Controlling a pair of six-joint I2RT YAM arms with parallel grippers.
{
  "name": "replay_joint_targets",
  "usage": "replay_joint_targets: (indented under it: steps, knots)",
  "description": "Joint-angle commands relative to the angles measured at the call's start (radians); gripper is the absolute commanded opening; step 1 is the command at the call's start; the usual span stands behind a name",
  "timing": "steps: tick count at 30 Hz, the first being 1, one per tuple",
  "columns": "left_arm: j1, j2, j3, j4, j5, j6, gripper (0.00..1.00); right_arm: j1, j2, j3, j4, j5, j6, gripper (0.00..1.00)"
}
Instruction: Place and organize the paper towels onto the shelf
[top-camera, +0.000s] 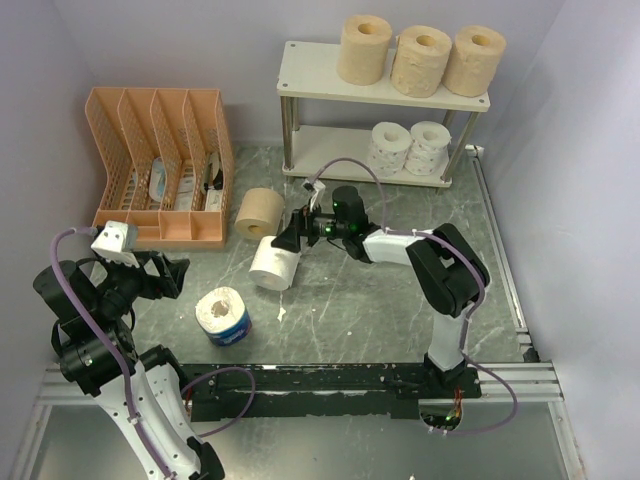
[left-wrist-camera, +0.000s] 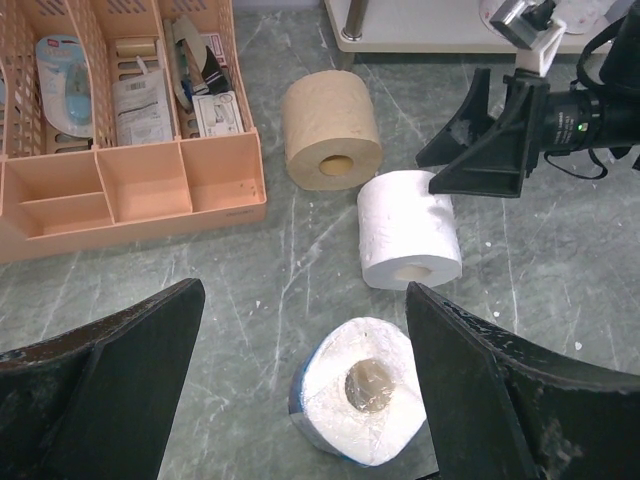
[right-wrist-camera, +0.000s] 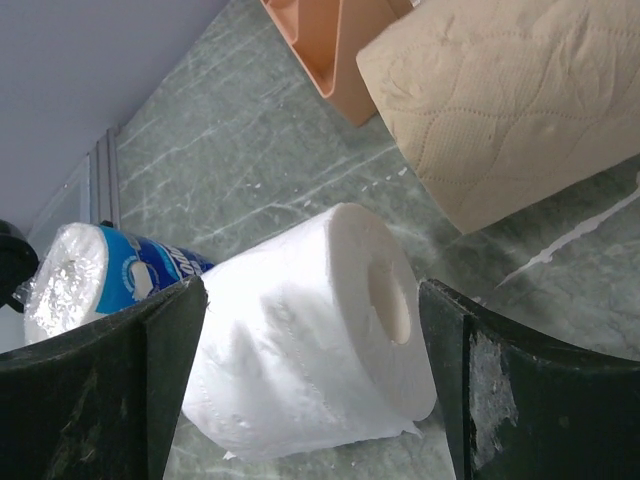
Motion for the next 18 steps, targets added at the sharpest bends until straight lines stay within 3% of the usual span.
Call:
replay_joint_targets:
  steps: [1,6,13,18]
  knots:
    - [-0.006,-0.001,0.000,0.018,0.027,0.014,0.94,-0.004,0.035,0.009,0.069,-0.032,0.031,0.86]
    - [-0.005,0.002,0.000,0.019,0.029,0.015,0.94,-0.005,0.063,0.001,0.079,-0.049,0.043,0.75]
    - [-0.005,0.007,0.000,0.018,0.031,0.015,0.94,-0.004,0.102,0.015,0.065,-0.125,0.084,0.31]
    - [-0.006,0.006,0.000,0.018,0.031,0.015,0.94,-0.004,0.120,0.024,0.018,-0.175,0.095,0.18]
